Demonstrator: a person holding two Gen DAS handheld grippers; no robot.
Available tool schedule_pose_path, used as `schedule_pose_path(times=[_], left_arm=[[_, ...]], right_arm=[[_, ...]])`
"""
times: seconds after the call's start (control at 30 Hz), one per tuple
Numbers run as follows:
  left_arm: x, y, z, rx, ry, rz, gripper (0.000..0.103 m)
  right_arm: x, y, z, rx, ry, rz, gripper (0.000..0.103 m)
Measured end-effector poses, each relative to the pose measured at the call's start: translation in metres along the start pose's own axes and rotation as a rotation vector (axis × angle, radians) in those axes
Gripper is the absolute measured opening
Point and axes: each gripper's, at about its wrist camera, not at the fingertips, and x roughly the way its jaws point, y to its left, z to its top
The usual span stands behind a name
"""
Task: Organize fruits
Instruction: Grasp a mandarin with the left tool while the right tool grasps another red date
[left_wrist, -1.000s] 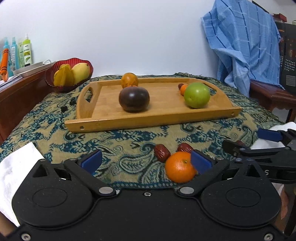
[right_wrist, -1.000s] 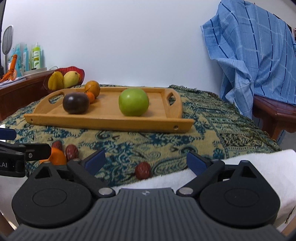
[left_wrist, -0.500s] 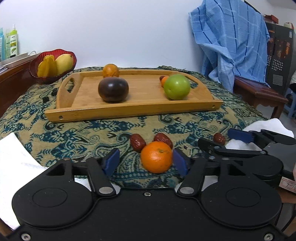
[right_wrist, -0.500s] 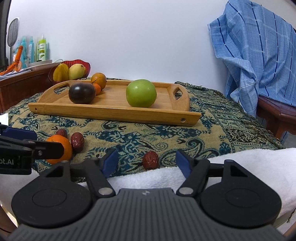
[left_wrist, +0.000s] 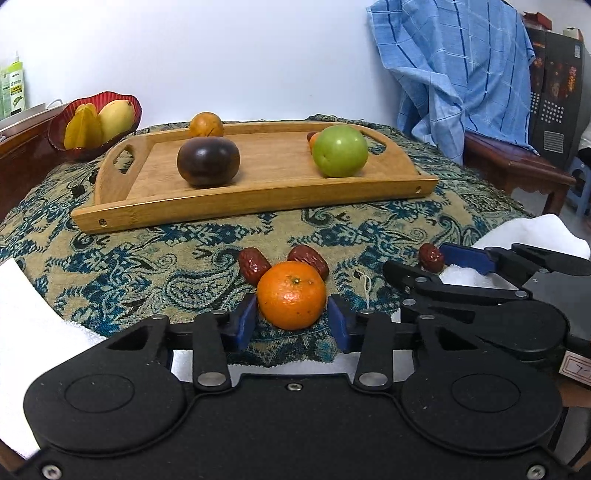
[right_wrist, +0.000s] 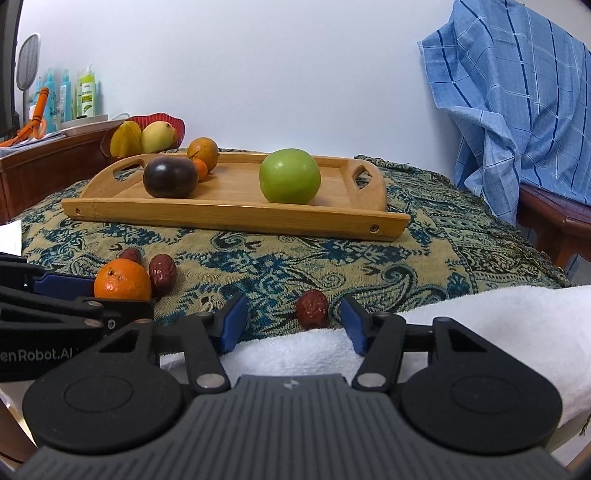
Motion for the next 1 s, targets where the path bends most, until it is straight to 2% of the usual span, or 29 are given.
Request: schedule_pose_path(times=[0.6,0.87,0.97,1.0], left_arm=[[0.011,-0.005,0.002,0.024,-0.020,0.027,0.040],[0.011,-0.012,-0.002,0.072,-0.045,0.053,0.039],[0.009,-0.013,-0.003,0.079,-0.051,0.059,0.038],[0.009,-0.014,-0.004,0.081,-0.053,0.059,0.038]], right_arm=[[-0.002,-0.005,0.000,0.023,0.005,-0.003,0.051],[-0.002,-0.006,0.001,0.030,0.003,-0.007,0.048],[-0.002,-0.007,0.001,0.037,0.002,-0.013,0.042],[-0.003,-0.008,0.001,0.039,0.002,-0.015,0.037]])
